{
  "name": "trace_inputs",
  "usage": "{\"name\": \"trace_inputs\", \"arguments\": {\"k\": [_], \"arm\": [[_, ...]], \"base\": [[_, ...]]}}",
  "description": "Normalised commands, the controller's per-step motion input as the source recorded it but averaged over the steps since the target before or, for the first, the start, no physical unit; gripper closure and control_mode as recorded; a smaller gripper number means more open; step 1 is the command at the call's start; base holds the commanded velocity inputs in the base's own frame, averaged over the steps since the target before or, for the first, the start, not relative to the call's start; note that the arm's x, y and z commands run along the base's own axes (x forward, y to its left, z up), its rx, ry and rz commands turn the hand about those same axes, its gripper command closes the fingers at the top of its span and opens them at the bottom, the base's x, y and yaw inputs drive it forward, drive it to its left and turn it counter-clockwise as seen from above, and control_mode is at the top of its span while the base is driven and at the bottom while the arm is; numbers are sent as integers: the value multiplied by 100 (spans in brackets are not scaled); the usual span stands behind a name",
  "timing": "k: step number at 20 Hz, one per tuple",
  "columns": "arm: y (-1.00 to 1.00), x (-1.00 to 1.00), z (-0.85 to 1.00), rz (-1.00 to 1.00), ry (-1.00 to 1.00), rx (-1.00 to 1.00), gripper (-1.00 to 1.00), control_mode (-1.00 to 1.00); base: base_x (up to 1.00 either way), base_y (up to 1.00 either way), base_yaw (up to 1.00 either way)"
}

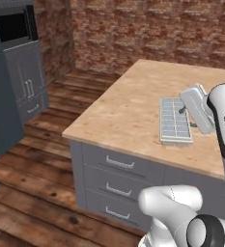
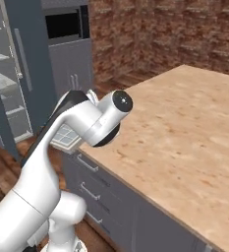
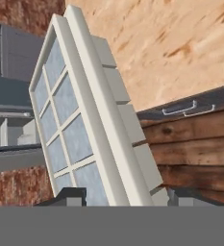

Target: The ice cube tray has been filled with water. Take the tray and place it in the freezer to make ice. Close the freezer door after placing the tray.

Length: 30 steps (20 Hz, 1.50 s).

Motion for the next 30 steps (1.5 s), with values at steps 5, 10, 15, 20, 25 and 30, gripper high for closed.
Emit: {"name": "trace_inputs", "arguments": {"k": [5, 10, 15, 20, 25, 30], "arm": [[0, 0, 0, 0, 0, 0, 100, 100], [0, 0, 0, 0, 0, 0, 100, 100], [0, 0, 0, 0, 0, 0, 100, 100], [0, 0, 0, 0, 0, 0, 100, 100], [0, 0, 0, 0, 0, 0, 100, 100], [0, 0, 0, 0, 0, 0, 100, 100]], "base": [[11, 83, 26], [19, 80, 24], [24, 76, 23], [30, 72, 20], [31, 44, 16], [32, 18, 9]]}}
